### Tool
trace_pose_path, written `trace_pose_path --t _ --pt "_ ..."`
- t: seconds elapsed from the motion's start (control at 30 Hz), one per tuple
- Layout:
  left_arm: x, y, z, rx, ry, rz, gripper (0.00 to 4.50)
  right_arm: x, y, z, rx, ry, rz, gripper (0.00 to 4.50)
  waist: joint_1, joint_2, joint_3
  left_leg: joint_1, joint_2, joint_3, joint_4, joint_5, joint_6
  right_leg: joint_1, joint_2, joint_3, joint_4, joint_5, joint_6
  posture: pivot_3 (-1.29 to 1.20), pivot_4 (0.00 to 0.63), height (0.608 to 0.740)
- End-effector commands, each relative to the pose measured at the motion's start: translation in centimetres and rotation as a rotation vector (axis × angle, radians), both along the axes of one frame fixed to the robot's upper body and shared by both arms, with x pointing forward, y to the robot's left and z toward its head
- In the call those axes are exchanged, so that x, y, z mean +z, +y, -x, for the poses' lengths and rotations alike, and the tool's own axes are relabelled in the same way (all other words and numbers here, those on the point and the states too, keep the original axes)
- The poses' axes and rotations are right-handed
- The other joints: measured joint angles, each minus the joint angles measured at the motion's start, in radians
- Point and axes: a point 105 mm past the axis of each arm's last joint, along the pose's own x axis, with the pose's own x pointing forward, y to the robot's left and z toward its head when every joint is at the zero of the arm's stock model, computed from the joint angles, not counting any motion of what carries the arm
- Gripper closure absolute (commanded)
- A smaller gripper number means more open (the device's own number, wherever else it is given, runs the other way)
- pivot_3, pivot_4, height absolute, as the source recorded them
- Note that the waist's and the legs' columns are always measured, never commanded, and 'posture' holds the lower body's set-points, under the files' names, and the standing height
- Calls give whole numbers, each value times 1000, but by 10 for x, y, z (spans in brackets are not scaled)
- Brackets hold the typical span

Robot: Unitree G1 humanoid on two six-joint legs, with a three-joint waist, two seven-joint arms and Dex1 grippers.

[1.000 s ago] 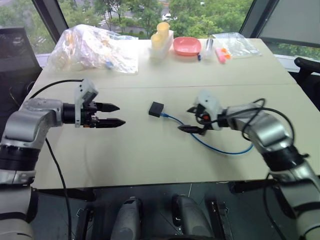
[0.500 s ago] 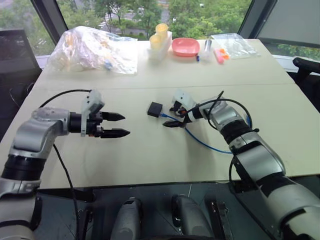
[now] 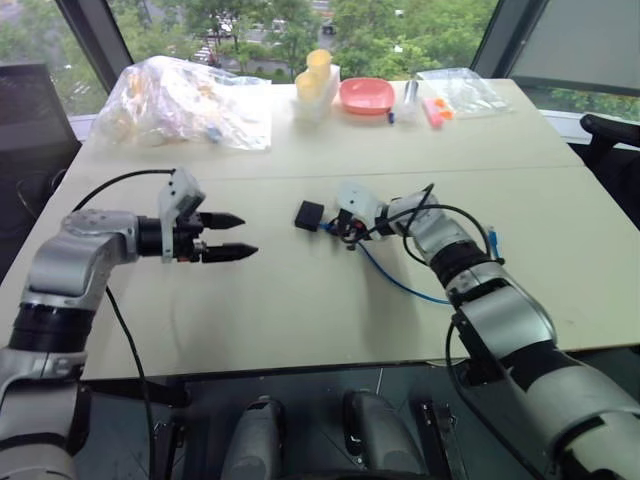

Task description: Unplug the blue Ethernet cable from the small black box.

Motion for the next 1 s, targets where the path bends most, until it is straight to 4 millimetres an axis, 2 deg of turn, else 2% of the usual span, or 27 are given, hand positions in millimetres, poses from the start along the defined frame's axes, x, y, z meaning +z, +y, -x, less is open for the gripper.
trace_pose_path --t 0.03,0.13,0.2,0.27,0.43,0.63,1.0 --pt "62 14 -23 74 -74 278 635 72 -13 2 40 -418 51 4064 1 -1 0 -7 0 -1 2 0 0 -4 0 -1 0 0 0 0 150 740" --pt "65 8 -30 6 -36 298 635 108 -17 16 60 -683 84 4064 -8 0 0 -13 -1 1 4 0 0 -10 -1 1 -1 2 5 0 150 740" --pt "77 4 -40 -5 -2 420 635 124 -14 26 80 -795 58 4064 -12 -1 0 -12 -2 3 1 0 0 -10 -1 3 -1 2 6 0 150 740" --pt "89 -8 -47 -45 50 516 635 133 -12 34 102 -897 79 4064 -9 -1 1 -11 -1 2 0 0 0 -10 0 2 0 1 6 0 150 740" --pt "84 -44 -60 -115 76 411 635 149 -6 42 119 -1057 107 4064 -7 -1 1 -12 -1 1 0 0 0 -10 1 1 0 1 6 0 150 740" --pt "89 -69 -62 -185 45 368 635 151 1 47 137 -1090 111 4064 -8 -1 1 -12 -1 1 1 0 0 -10 1 2 -1 1 6 0 150 740" --pt "105 -88 -58 -260 -4 375 635 139 8 57 182 -1068 121 4064 -7 -2 1 -12 -1 1 1 0 0 -10 1 2 -1 1 6 0 150 740"
